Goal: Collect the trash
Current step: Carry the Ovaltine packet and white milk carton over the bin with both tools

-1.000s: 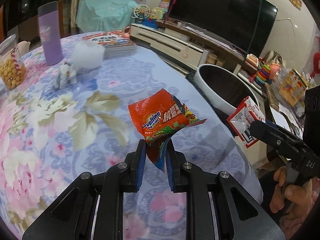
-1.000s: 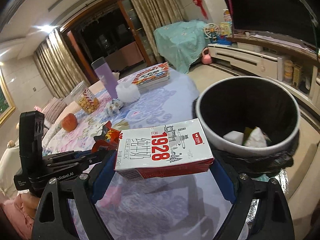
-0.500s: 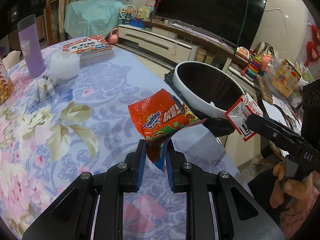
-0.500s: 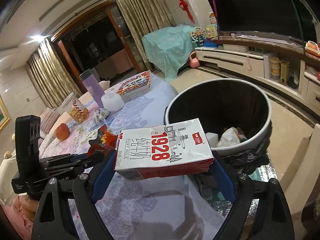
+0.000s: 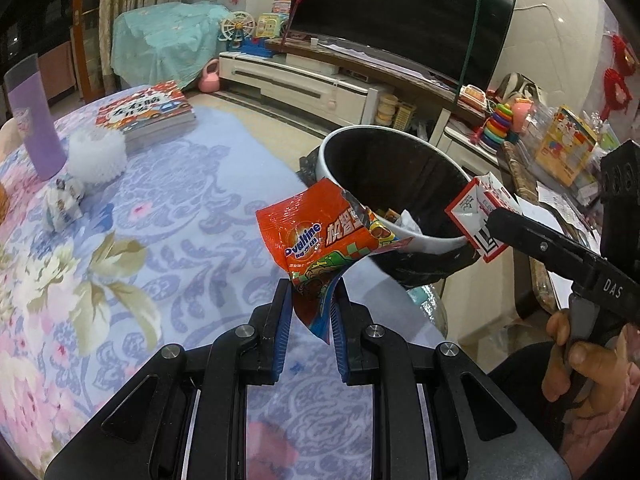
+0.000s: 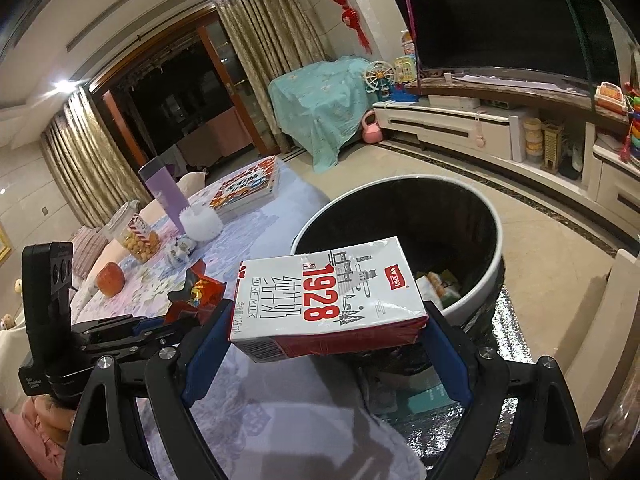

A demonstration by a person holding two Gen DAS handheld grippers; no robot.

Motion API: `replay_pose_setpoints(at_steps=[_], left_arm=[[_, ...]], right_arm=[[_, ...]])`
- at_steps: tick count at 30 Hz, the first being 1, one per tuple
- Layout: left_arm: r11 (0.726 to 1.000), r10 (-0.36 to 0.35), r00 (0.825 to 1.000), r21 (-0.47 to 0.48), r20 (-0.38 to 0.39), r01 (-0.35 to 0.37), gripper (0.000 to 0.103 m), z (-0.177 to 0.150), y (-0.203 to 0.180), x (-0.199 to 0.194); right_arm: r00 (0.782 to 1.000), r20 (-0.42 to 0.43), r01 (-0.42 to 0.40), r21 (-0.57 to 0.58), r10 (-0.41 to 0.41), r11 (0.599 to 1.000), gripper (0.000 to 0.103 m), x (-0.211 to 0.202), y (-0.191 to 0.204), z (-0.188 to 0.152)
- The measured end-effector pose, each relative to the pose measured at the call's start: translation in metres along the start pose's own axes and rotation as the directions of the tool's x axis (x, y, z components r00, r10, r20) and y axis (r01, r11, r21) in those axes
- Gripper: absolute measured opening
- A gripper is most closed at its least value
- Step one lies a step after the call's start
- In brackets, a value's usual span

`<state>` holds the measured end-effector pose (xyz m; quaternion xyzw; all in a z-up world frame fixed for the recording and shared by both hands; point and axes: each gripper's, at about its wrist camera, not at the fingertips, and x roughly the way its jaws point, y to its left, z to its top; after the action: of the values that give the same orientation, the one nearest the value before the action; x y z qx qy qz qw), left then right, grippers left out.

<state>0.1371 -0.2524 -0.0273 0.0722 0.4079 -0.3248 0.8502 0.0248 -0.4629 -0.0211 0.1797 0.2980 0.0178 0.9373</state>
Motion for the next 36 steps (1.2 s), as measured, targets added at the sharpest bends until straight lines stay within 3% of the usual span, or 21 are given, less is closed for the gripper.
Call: replay_pose_setpoints(at_steps=[36], left_arm=[[0.996,-0.03,0.999,0.08,-0.02,0.031,0.018,0.056,-0.041,0.044]], right_arm=[[0.996,-0.039,0.075,-0.037,-0.076,0.997,0.09,0.024,-0.045,0.044]])
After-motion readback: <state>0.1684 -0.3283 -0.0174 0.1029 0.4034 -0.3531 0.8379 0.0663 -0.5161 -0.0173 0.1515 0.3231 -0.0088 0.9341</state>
